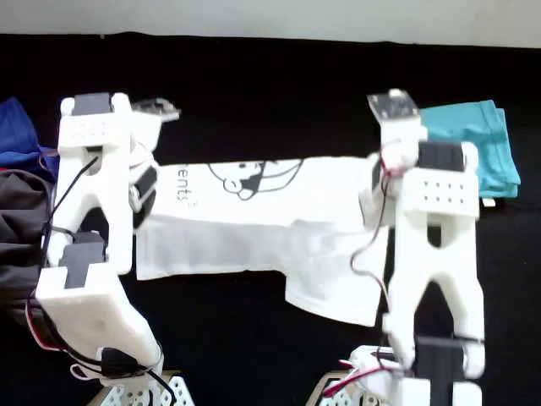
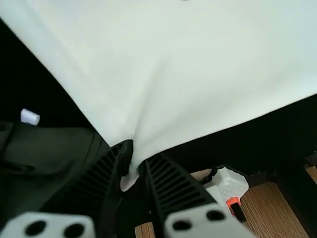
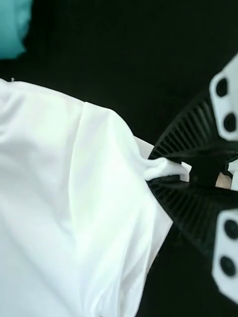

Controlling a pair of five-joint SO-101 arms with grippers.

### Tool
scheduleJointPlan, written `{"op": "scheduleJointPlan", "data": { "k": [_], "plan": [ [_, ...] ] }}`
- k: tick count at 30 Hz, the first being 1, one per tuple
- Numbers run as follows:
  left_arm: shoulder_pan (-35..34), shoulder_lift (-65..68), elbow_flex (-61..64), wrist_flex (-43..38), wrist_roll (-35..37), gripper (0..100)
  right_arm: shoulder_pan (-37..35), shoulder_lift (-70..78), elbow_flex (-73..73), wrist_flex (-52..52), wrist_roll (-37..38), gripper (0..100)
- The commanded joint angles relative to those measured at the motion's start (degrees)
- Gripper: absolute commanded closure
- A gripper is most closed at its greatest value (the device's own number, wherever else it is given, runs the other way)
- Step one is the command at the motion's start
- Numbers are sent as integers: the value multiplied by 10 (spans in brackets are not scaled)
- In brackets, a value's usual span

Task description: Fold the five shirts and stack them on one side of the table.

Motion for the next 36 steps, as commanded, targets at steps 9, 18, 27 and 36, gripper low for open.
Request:
{"op": "scheduleJointPlan", "data": {
  "k": [9,18,27,36],
  "plan": [
    [13,-99,252,-190,-4,991,35,-138,287,-151,47,992],
    [13,-98,301,-272,-4,991,34,-137,329,-220,46,992],
    [11,-104,272,-196,-33,886,31,-143,317,-173,48,895],
    [8,-104,16,-25,-33,829,-19,-143,164,-61,45,779]
  ]
}}
